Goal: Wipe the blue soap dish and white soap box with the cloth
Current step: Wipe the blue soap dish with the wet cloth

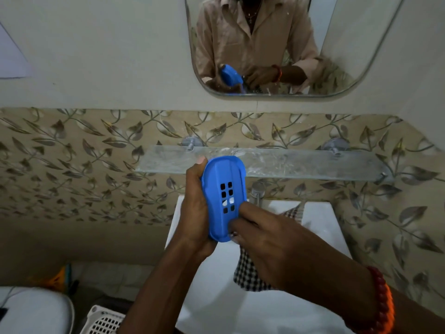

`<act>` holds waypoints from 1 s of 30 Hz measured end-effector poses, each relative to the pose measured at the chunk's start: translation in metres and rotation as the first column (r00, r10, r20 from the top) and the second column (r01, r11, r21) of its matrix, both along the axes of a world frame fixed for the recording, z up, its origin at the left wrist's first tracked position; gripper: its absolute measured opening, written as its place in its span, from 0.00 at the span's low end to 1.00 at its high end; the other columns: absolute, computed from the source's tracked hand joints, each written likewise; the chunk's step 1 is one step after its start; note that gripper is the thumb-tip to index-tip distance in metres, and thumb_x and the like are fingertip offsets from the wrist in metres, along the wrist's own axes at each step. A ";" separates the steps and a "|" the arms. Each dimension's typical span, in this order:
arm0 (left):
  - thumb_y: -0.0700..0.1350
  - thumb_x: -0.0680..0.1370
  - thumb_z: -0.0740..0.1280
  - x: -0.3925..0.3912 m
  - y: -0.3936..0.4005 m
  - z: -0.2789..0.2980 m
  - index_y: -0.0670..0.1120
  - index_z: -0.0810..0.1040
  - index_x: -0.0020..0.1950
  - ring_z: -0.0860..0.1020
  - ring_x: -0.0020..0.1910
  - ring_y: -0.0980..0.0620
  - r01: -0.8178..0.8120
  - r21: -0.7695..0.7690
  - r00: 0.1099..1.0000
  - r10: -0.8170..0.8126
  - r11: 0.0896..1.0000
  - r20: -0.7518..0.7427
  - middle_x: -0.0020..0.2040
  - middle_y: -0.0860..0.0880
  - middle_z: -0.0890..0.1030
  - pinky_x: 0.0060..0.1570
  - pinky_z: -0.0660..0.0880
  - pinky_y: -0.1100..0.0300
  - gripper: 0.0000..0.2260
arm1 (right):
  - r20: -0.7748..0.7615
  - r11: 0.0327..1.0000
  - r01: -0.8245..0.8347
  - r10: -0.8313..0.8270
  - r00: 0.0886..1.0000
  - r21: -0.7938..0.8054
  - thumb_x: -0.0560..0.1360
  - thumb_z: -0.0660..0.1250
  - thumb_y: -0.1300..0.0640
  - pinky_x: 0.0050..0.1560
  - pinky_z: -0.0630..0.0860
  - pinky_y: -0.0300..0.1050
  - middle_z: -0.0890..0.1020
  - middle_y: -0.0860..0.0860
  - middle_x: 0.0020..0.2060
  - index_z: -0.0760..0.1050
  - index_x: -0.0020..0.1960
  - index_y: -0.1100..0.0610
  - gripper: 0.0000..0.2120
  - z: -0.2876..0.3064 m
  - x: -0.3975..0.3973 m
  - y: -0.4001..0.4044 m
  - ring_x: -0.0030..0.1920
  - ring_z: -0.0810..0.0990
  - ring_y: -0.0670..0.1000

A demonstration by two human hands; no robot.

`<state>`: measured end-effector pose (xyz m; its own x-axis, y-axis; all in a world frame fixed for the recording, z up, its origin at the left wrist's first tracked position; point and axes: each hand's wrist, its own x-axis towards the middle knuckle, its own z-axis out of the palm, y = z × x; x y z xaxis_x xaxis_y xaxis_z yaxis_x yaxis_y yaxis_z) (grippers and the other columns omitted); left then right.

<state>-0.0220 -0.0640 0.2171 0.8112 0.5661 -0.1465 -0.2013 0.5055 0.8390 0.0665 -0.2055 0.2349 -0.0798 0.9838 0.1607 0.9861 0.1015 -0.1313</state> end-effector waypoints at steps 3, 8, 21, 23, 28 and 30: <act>0.70 0.70 0.62 0.000 -0.009 -0.010 0.46 0.87 0.48 0.81 0.34 0.47 -0.062 -0.106 0.991 0.074 0.992 0.111 0.38 0.44 0.83 0.34 0.79 0.55 0.30 | -0.060 1.000 -0.009 0.010 0.998 0.017 0.80 0.59 0.61 0.51 0.80 0.46 0.76 0.53 0.54 0.74 0.59 0.58 0.10 -0.004 -0.010 0.003 0.55 0.77 0.52; 0.68 0.70 0.65 -0.003 -0.013 -0.024 0.44 0.84 0.52 0.80 0.34 0.47 -0.158 -0.210 0.964 0.197 0.965 0.179 0.40 0.43 0.82 0.31 0.80 0.56 0.29 | -0.234 0.993 0.050 -0.023 0.972 0.109 0.79 0.64 0.59 0.43 0.83 0.44 0.75 0.52 0.51 0.74 0.58 0.56 0.08 -0.006 -0.028 0.011 0.46 0.79 0.49; 0.59 0.72 0.75 -0.011 -0.021 -0.041 0.45 0.88 0.45 0.86 0.41 0.54 0.084 -0.252 0.962 -0.013 0.964 0.273 0.39 0.49 0.87 0.44 0.83 0.60 0.17 | -0.394 0.940 0.217 -0.101 0.914 0.263 0.78 0.66 0.61 0.49 0.80 0.42 0.81 0.52 0.48 0.80 0.53 0.59 0.06 0.004 -0.030 0.026 0.47 0.80 0.48; 0.56 0.73 0.76 -0.012 -0.029 -0.043 0.42 0.88 0.53 0.86 0.52 0.49 0.163 -0.272 0.943 -0.069 0.948 0.325 0.50 0.44 0.88 0.53 0.82 0.56 0.19 | -0.463 0.894 0.341 -0.181 0.868 0.292 0.80 0.65 0.59 0.52 0.74 0.33 0.81 0.50 0.49 0.79 0.55 0.57 0.06 0.006 -0.021 0.032 0.48 0.78 0.44; 0.63 0.65 0.75 -0.014 -0.026 -0.049 0.45 0.88 0.55 0.87 0.51 0.45 0.035 -0.204 0.996 -0.018 0.978 0.085 0.55 0.41 0.87 0.46 0.84 0.53 0.28 | -0.501 0.771 0.540 -0.339 0.796 0.338 0.79 0.68 0.59 0.49 0.77 0.38 0.82 0.51 0.45 0.81 0.52 0.58 0.05 0.001 -0.004 0.030 0.45 0.79 0.45; 0.65 0.68 0.69 -0.014 -0.025 -0.051 0.47 0.89 0.51 0.87 0.48 0.45 0.017 -0.187 1.000 -0.012 0.982 0.029 0.52 0.41 0.88 0.44 0.84 0.54 0.26 | -0.491 0.760 0.558 -0.365 0.791 0.334 0.78 0.68 0.59 0.48 0.77 0.37 0.82 0.51 0.45 0.80 0.52 0.58 0.04 -0.001 -0.008 0.028 0.44 0.79 0.45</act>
<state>-0.0361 -0.0885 0.1659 0.8242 0.5190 -0.2265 -0.2144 0.6562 0.7235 0.0585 -0.1777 0.2335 0.5261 0.6903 0.4967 0.8035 -0.2122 -0.5562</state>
